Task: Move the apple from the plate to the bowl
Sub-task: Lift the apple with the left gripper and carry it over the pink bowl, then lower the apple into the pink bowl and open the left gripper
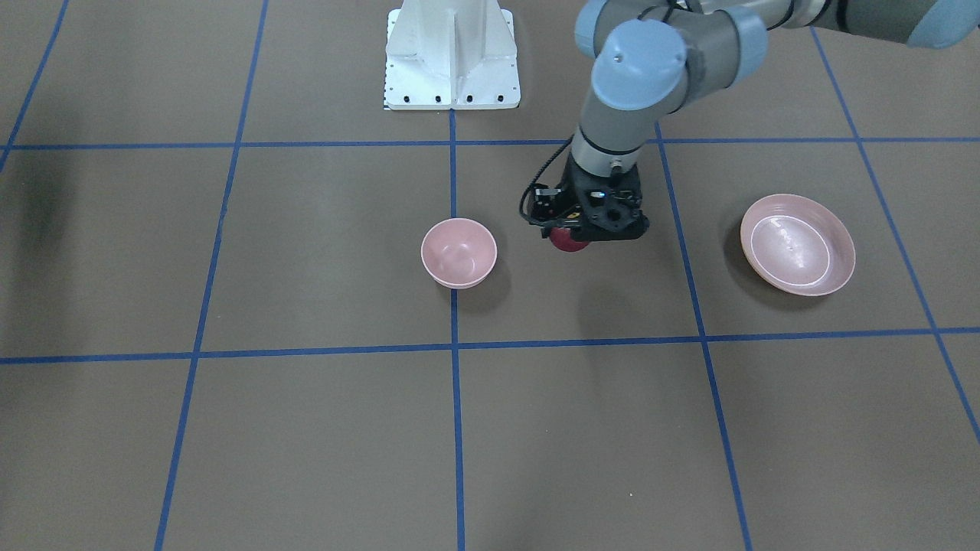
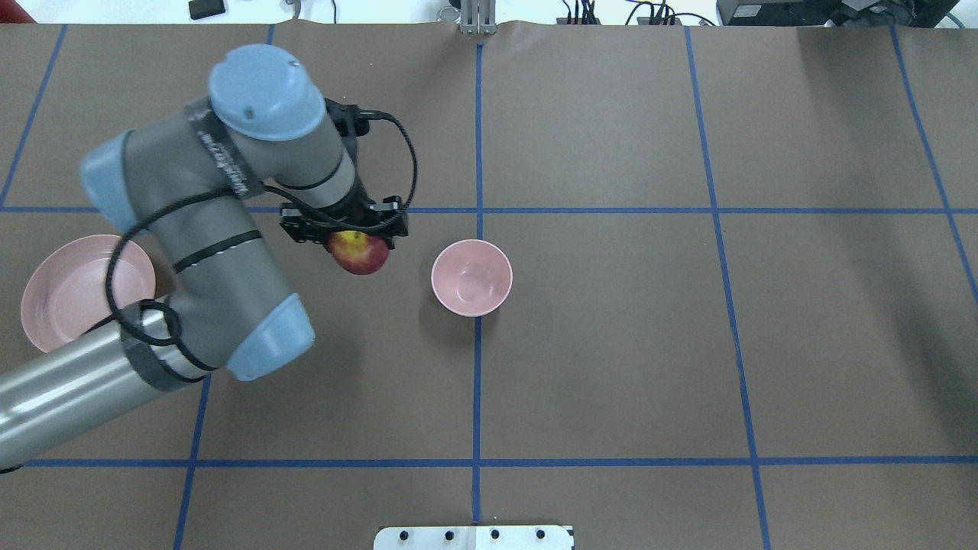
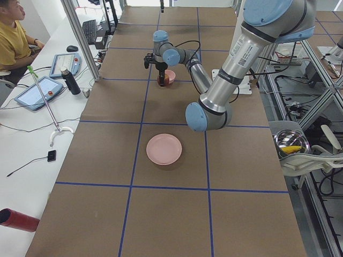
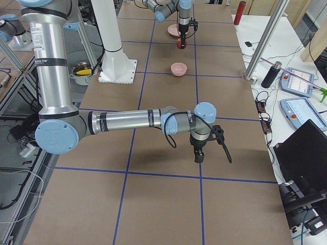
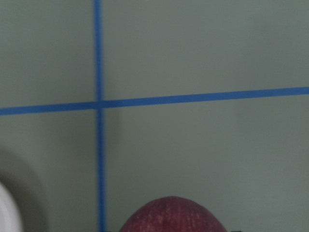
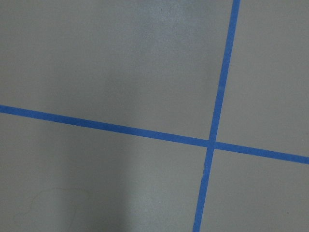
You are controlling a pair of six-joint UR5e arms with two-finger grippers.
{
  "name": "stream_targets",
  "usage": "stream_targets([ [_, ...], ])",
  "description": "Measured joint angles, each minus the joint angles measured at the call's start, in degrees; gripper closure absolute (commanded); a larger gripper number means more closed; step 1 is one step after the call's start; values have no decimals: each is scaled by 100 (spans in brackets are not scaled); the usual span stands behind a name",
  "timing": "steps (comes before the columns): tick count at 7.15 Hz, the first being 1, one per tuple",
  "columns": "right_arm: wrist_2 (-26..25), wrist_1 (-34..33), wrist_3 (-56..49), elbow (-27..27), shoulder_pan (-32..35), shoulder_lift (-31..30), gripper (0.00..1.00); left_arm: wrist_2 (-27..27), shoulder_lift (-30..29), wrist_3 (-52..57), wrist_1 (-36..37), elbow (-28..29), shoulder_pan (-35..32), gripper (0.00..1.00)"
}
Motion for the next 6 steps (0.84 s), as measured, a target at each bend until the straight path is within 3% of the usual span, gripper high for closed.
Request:
stream_targets([
  [2,-1,-1,6,1,0,2,0,428,-736,-633,-371,881,487,98],
  [4,-1,-1,9,0,-5,0,0,626,-954,-930,-1238,1663,686,91],
  [5,-1,-1,9,-1,-5,1,0,653,-997,-968,-1406,1840,735,84],
  [6,-1,-1,9,2,-5,2,0,663,-1020,-979,-1468,1908,771,69],
])
